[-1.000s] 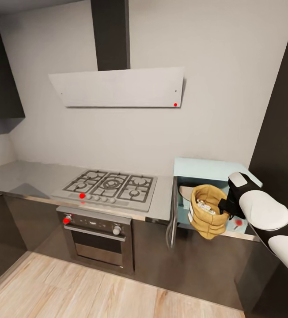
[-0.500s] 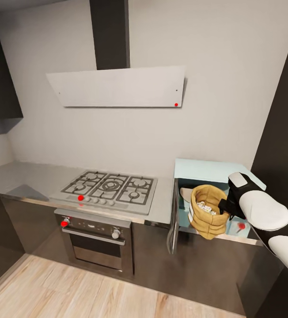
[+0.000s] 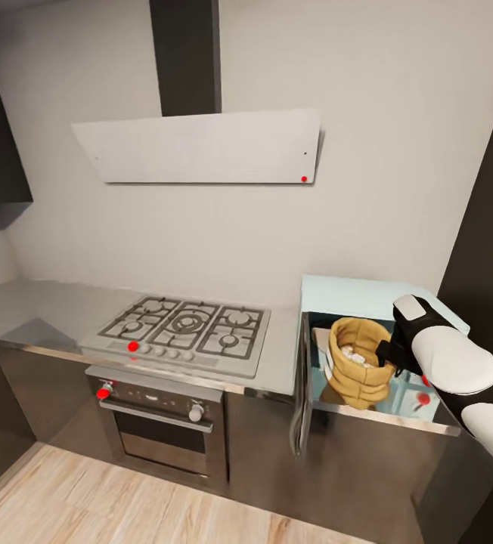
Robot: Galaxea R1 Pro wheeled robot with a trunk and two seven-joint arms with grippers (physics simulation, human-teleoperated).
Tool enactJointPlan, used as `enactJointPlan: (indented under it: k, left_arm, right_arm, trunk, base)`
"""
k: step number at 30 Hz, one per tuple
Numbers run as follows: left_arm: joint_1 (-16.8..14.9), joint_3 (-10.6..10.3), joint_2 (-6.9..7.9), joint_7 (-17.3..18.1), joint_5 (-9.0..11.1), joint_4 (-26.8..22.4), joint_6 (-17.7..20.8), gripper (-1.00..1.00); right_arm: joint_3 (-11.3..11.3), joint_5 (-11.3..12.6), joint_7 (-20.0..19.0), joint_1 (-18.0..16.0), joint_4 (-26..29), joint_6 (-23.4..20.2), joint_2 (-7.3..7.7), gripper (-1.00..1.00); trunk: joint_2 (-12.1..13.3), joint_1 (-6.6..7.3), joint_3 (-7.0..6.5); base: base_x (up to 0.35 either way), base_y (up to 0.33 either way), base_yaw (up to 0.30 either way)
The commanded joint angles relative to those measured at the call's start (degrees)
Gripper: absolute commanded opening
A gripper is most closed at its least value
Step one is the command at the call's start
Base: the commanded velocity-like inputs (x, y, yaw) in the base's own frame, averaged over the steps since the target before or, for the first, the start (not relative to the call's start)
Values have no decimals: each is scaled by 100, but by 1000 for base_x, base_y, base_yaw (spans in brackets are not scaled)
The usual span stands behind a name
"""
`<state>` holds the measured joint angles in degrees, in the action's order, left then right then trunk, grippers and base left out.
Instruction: In the kitchen, take the popcorn bag from the countertop, put it into the microwave, and heat it until the popcorn is cooked so the cooked popcorn ends up inside the bag.
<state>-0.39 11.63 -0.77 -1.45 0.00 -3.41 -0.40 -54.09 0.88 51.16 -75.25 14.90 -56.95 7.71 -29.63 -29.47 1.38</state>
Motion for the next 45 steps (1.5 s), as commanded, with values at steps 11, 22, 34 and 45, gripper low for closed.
enactJointPlan:
  k: [11, 22, 34, 45]
  left_arm:
    - [-4, 28, -2, -13, 0, -2, -4, 100]
    - [-2, 26, -2, -13, 0, -2, -4, 100]
    - [-3, 30, -2, -13, 0, -2, -4, 100]
    - [-3, 31, -2, -13, 0, -2, -4, 100]
  right_arm:
    - [-15, 17, 26, -7, 4, -18, 63, -100]
    - [-16, 17, 26, -7, 4, -18, 72, -100]
    - [-15, 17, 26, -7, 4, -18, 124, -100]
    - [-16, 17, 26, -7, 4, -18, 177, -100]
  trunk:
    - [-11, -5, 12]
    - [-11, -5, 12]
    - [-11, -5, 12]
    - [-11, -5, 12]
  base:
    - [117, -47, 0]
    - [46, -2, 0]
    - [106, 0, 0]
    - [116, 0, 0]
